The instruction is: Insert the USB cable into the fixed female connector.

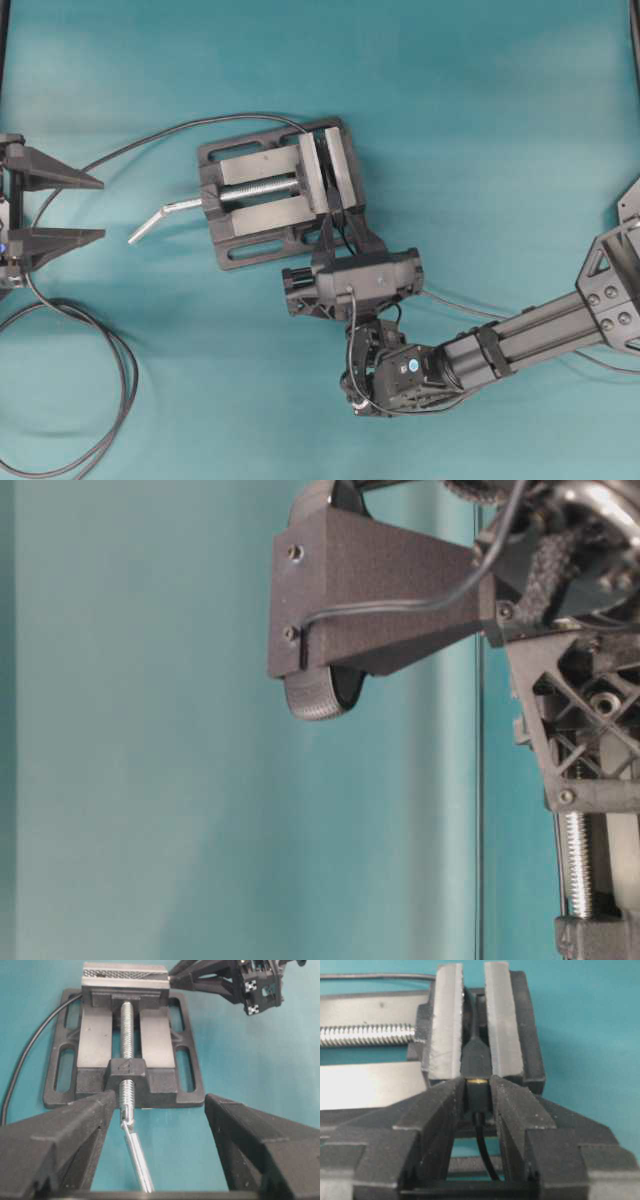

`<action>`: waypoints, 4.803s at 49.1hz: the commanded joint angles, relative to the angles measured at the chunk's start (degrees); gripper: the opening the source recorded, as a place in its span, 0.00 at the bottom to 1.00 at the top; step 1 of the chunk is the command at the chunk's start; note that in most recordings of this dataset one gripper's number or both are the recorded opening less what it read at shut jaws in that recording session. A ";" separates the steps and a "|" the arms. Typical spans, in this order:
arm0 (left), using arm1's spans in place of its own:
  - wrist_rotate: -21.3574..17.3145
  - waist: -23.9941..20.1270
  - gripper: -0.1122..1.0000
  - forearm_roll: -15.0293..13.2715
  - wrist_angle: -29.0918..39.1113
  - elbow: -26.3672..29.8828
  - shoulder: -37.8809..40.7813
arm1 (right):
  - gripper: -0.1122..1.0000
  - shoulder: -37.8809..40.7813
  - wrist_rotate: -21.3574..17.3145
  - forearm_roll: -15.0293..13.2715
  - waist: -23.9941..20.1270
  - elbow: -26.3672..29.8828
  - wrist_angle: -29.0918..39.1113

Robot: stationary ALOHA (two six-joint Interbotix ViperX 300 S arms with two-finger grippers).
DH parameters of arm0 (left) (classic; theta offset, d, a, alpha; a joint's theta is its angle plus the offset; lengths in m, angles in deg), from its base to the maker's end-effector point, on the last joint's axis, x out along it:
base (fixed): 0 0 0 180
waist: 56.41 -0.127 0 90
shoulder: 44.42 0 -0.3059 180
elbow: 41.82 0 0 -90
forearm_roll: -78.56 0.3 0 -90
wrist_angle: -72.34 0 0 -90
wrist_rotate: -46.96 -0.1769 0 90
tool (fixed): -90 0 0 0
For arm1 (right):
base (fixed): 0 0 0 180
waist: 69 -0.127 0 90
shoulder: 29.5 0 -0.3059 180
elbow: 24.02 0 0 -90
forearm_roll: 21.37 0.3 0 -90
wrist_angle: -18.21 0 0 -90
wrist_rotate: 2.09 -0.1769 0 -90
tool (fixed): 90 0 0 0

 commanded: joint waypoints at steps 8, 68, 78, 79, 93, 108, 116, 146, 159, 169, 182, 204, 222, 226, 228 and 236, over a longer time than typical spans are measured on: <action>-0.79 0.09 0.90 0.18 -0.62 1.05 0.26 | 0.43 -2.11 -0.09 1.41 -2.02 1.32 -0.09; -0.70 0.18 0.90 0.18 -0.53 1.05 0.26 | 0.76 -12.22 10.55 1.14 -5.27 -7.73 13.18; -0.70 0.09 0.90 0.18 -0.09 0.79 0.26 | 0.76 -17.31 11.25 1.05 -5.19 -14.41 21.97; -0.70 0.18 0.90 0.18 0.00 0.79 0.26 | 0.76 -17.67 11.25 0.97 -5.27 -14.94 22.41; 0.35 0.09 0.89 0.18 2.11 0.26 0.26 | 0.77 -25.49 11.43 -0.35 -5.19 -26.54 29.18; 0.53 0.09 0.90 0.09 2.46 -0.53 0.26 | 0.77 -37.35 10.72 -9.32 -4.75 -40.61 40.08; 0.53 0.09 0.90 0.18 0.35 -1.93 0.26 | 0.77 -45.18 10.63 -13.54 -4.39 -48.87 43.24; 0.53 0.00 0.90 0.09 0.44 -1.93 0.26 | 0.76 -84.55 11.25 -30.76 3.87 -74.18 54.23; 0.62 0.00 0.90 0.18 0.44 -1.93 0.18 | 0.76 -96.15 13.71 -38.67 3.87 -79.80 57.39; 0.62 0.00 0.90 0.09 0.53 -1.85 0.18 | 0.76 -96.15 13.97 -41.40 3.87 -79.72 62.49; 0.62 0.00 0.90 0.09 0.44 -1.93 0.26 | 0.76 -96.15 13.71 -41.40 3.87 -79.89 64.69; 0.62 0.00 0.90 0.18 0.53 -1.85 0.26 | 0.76 -96.15 14.15 -41.66 3.96 -78.66 77.78; 0.62 -0.09 0.90 0.09 0.44 -1.93 0.26 | 0.76 -96.15 14.33 -45.53 3.96 -79.10 70.84; 0.62 0.00 0.90 0.09 0.44 -1.93 0.26 | 0.76 -96.15 14.24 -46.85 3.96 -80.07 68.99; 0.53 0.00 0.90 0.09 0.53 -1.93 0.26 | 0.76 -96.15 14.33 -47.29 3.87 -80.60 68.47; 0.53 0.00 0.90 0.09 0.53 -1.93 0.26 | 0.76 -96.15 14.33 -50.89 3.87 -80.86 68.29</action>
